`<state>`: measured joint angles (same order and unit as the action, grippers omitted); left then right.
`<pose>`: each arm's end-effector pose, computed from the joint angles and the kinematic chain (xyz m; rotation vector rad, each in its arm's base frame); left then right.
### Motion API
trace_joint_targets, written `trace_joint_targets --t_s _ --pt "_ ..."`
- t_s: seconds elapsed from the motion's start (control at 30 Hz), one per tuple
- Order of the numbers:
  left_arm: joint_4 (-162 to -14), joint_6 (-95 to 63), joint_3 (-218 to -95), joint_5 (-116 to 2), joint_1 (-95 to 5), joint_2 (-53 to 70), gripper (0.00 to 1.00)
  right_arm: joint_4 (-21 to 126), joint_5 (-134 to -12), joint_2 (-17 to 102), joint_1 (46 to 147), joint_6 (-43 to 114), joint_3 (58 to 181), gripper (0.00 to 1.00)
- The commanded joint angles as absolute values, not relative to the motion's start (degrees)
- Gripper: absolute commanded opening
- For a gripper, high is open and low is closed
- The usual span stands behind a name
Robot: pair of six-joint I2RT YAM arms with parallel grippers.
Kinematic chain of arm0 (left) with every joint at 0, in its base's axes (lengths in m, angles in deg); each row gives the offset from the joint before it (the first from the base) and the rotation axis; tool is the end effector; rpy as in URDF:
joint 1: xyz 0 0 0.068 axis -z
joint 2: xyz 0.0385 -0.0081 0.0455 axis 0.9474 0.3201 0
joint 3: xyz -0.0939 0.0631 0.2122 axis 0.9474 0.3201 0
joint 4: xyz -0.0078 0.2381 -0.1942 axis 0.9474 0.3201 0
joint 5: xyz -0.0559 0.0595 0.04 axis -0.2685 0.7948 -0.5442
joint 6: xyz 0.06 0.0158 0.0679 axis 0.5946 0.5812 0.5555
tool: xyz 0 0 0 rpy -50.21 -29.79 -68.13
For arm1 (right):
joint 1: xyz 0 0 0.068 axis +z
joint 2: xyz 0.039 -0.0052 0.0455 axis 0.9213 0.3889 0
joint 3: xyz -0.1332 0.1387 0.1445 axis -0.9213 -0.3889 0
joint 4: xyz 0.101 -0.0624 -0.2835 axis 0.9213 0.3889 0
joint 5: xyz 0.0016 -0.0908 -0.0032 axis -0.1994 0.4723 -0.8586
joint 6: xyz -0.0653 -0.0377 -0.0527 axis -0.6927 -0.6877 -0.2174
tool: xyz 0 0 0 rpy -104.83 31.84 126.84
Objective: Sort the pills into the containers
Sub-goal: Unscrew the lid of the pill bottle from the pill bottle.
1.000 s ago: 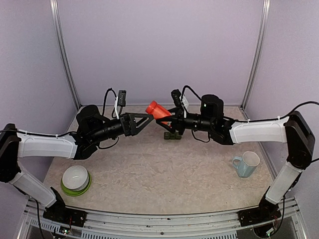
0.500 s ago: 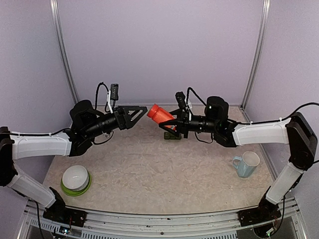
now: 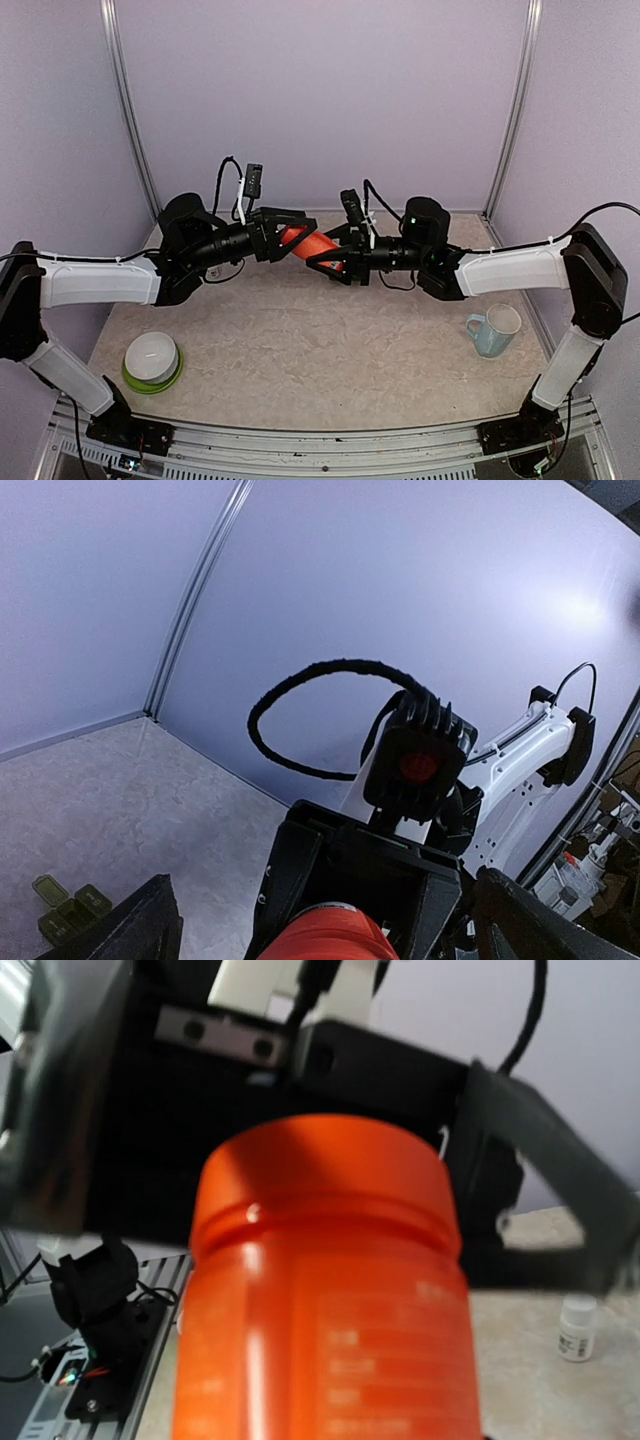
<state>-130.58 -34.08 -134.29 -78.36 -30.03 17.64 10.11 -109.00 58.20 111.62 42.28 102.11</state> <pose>0.2869 -0.3066 0.2520 0.6221 1.4399 -1.3640 0.2789 0.3548 0.2120 -1.0654 1.3321 1.3558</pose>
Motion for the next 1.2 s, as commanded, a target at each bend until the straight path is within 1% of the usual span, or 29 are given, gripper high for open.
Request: trace_joint_targets --t_s 0.0,0.37,0.63,1.17 --pt "-133.7 -33.2 -136.0 -81.4 -29.4 19.0 0.99 6.4 -109.9 59.5 112.1 44.2 104.3 0.14" --pt "-133.6 -32.1 -135.7 -81.7 -28.9 19.3 0.96 9.5 -104.8 60.3 112.1 43.5 104.6 0.13" --pt "-133.9 -32.0 -133.7 -81.2 -28.8 18.3 0.96 10.6 -99.5 58.7 110.6 43.0 103.4 0.12" --pt "-134.6 -32.5 -131.8 -82.1 -28.7 17.7 0.95 8.0 -99.5 55.4 107.9 43.1 99.9 0.11"
